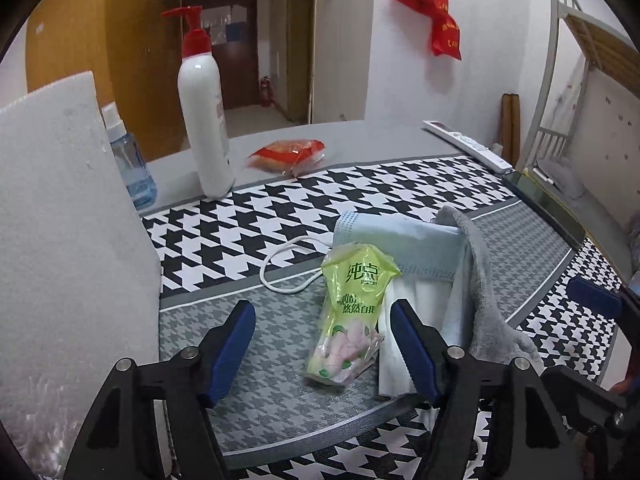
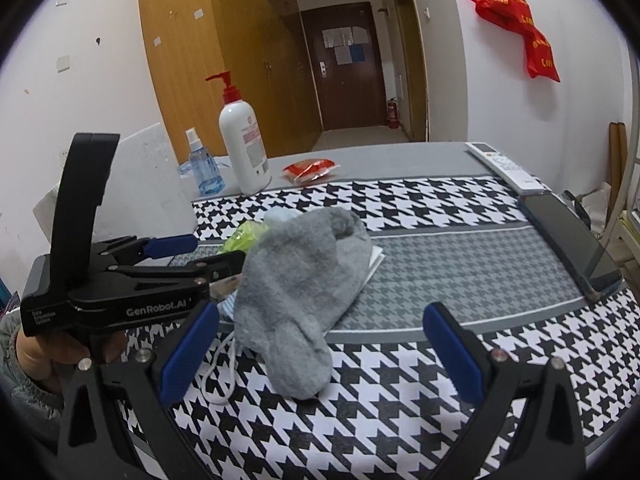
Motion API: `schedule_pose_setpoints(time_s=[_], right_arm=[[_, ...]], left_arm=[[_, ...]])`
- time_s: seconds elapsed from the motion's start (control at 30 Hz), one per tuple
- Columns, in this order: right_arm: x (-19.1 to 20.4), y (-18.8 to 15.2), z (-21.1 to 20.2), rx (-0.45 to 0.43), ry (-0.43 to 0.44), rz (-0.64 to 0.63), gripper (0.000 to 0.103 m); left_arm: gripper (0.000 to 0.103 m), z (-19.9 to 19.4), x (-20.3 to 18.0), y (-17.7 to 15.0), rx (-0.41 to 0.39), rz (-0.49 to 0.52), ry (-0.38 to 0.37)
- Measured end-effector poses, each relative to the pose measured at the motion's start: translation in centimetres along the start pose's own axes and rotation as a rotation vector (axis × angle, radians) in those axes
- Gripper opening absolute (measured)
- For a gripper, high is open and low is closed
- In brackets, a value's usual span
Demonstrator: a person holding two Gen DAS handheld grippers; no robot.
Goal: Organize soft objects
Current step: 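Close the left gripper on the green bag while the right gripper closes on the grey sock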
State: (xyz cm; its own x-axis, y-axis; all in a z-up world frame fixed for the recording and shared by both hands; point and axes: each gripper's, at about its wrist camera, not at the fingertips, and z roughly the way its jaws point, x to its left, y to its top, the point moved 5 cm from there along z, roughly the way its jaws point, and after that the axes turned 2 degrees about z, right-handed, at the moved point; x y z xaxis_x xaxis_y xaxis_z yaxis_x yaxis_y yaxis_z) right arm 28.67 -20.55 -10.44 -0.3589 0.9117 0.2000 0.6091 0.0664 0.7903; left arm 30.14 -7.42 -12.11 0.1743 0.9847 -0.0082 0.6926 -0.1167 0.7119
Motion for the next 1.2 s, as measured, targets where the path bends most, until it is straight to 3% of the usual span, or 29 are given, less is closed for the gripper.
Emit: schedule_pose_setpoints(time_s=[0.1, 0.3, 0.5, 0.87, 1.03, 1.2], right_arm=[[0.0, -0.1, 0.3, 0.009, -0.005, -0.002, 0.103], [0.0, -0.2, 0.7, 0.02, -0.002, -0.001, 0.103], [-0.2, -0.2, 0.8, 0.023, -0.002, 0.009, 0.103], [0.5, -0.2, 1.6, 0.068, -0.005, -0.02, 0.103], [0.8, -0.1, 2.3, 0.088, -0.033, -0.031, 0.103], [1.3, 0.1, 2.3, 0.09, 0.007, -0.021, 0.088]], left_arm=[[0.062, 0.5, 0.1, -0.2, 0.016, 0.007, 0.016], [0.061, 0.8, -0.7, -0.6, 0.041, 0.018, -0.059], [0.04, 1.0, -0.6, -0.6, 0.055, 0.002, -0.065], [0.039, 1.1, -0.1, -0.9, 0.081, -0.045, -0.117], [0.03, 0.9, 0.2, -0.9, 0.067, -0.071, -0.158], [0.03, 0.6, 0.5, -1.0, 0.062, -0.098, -0.184]])
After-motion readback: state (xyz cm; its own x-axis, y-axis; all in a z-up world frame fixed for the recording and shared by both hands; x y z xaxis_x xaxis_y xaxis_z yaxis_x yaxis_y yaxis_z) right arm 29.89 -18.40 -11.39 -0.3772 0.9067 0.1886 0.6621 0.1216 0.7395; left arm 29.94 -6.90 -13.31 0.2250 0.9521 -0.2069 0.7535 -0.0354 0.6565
